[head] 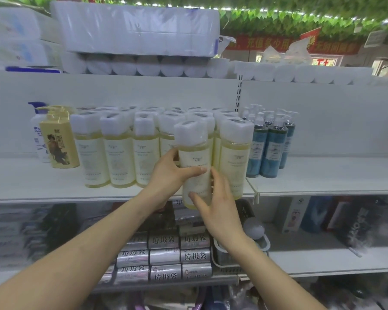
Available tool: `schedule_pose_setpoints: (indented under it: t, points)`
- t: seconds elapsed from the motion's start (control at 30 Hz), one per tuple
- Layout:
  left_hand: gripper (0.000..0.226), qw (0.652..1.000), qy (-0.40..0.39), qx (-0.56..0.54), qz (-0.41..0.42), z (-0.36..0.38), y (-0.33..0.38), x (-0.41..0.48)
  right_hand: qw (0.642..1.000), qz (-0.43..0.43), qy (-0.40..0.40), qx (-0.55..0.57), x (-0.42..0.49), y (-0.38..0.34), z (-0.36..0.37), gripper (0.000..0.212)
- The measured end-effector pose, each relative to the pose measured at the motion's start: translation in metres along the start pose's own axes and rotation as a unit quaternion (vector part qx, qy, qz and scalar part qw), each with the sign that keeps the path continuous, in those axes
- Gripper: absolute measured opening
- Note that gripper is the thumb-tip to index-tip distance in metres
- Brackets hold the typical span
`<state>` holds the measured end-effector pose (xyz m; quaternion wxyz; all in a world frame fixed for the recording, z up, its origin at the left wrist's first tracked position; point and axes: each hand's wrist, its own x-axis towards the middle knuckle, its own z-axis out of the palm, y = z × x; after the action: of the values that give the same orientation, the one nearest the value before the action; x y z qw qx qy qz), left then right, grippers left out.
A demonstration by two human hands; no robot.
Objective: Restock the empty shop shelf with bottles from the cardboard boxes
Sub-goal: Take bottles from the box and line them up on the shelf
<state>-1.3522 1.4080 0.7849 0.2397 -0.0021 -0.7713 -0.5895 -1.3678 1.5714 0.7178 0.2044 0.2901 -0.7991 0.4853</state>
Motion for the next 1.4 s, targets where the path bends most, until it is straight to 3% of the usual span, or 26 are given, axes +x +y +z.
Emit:
schedule_pose_setpoints:
  t: [0.13,0.23,0.33,0.53,0.63,0.8,1.07,1.4]
  points:
    - [0.068,1.0,0.0,0.007,0.012,0.009,-0.002,0.007,0.989,-0.071,0.118,-0.047,-0.01,0.015,-0.019,0.047]
    - [0.069,1.0,-0.006,0.011,0.016,0.011,-0.003,0.013,0.977,-0.023,0.204,-0.06,-0.007,0.027,-0.033,0.048]
    - [0.073,0.999,0.008,0.027,0.03,0.015,-0.008,0.016,0.983,0.038,0.166,-0.07,0.002,0.039,-0.043,0.064]
    - [0.069,0.996,0.022,0.058,0.065,0.022,-0.016,0.012,0.994,0.055,0.087,-0.044,0.011,0.051,-0.046,0.079]
    - [0.065,0.993,0.01,0.084,0.083,0.022,-0.016,0.003,0.994,0.064,0.075,-0.038,0.011,0.054,-0.046,0.079]
    - [0.078,0.988,0.018,0.132,0.079,0.025,-0.039,-0.016,0.995,0.068,0.06,-0.028,0.011,0.059,-0.052,0.075]
    - [0.066,0.991,0.037,0.103,0.083,0.038,-0.039,-0.019,0.995,0.068,0.066,-0.022,0.014,0.064,-0.052,0.073]
    - [0.066,0.994,0.032,0.071,0.077,0.042,-0.037,-0.023,0.995,0.073,0.066,-0.001,0.015,0.068,-0.052,0.074]
